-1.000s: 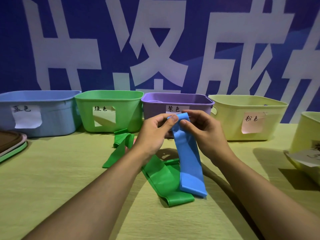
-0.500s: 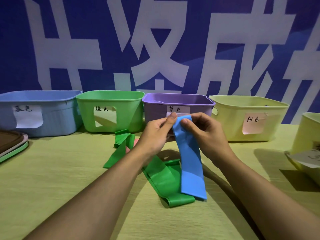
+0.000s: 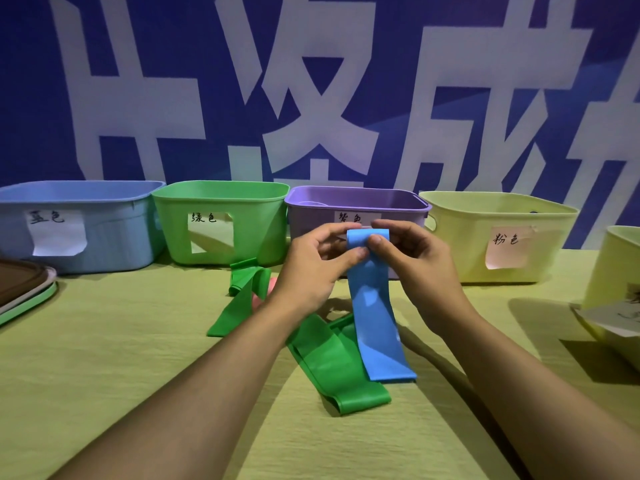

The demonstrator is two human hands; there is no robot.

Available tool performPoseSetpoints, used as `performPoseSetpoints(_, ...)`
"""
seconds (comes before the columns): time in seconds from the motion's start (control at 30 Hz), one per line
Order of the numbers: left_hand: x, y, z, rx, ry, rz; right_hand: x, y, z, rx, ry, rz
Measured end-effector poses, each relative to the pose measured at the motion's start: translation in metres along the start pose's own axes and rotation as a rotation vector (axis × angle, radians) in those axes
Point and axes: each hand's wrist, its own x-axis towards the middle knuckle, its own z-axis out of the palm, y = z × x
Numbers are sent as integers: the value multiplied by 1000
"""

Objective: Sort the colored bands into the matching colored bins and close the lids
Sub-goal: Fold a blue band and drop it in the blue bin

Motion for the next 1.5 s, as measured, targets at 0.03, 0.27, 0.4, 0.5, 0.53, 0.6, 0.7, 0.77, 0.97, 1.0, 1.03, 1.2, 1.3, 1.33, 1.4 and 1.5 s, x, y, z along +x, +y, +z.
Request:
performPoseSetpoints(0.03, 0, 0, 0, 5, 0, 5, 0, 0, 0, -4, -5, 3)
performPoseSetpoints(0.27, 1, -3, -2, 65, 25, 35, -2, -2, 2, -7, -30, 37)
performPoseSetpoints(0.4, 2, -6, -2, 98, 32, 57, -2, -2, 4, -5, -32, 57)
performPoseSetpoints(0.5, 2, -6, -1, 86, 19, 66, -2, -2, 4, 0, -29, 70)
performPoseSetpoints(0.53, 2, -6, 0, 80, 10, 66, -2, -3, 4, -4, -28, 71)
performPoseSetpoints(0.6, 1, -6, 0, 78, -6, 74, -3, -3, 3, -16, -22, 65)
performPoseSetpoints(0.7, -1, -5, 1, 82, -22, 83, -3, -3, 2, -34, -16, 50)
performPoseSetpoints(0.77, -3, -5, 1, 103, -31, 83, -3, -3, 2, -34, -22, 46)
performPoseSetpoints(0.97, 0, -4, 0, 95, 6, 104, -4, -4, 2, -52, -24, 47)
performPoseSetpoints(1.0, -1, -4, 0, 90, 3, 96, -4, -4, 2, -53, -21, 48)
performPoseSetpoints(1.03, -1, -4, 1, 85, 6, 84, -4, -4, 2, -50, -17, 50)
performPoseSetpoints(1.2, 0, -6, 0, 117, 31, 65, -4, -3, 4, -41, -35, 50)
performPoseSetpoints(1.3, 1, -5, 0, 108, 52, 61, -3, 0, 2, -42, -80, 0)
performPoseSetpoints(1.33, 0, -4, 0, 91, 51, 54, -3, 1, 1, -56, -106, -21)
performPoseSetpoints(1.4, 0, -3, 0, 71, 49, 44, -3, 1, 0, -93, -142, -52)
performPoseSetpoints(1.5, -1, -2, 1, 65, 48, 35, -3, 0, 0, -88, -148, -68)
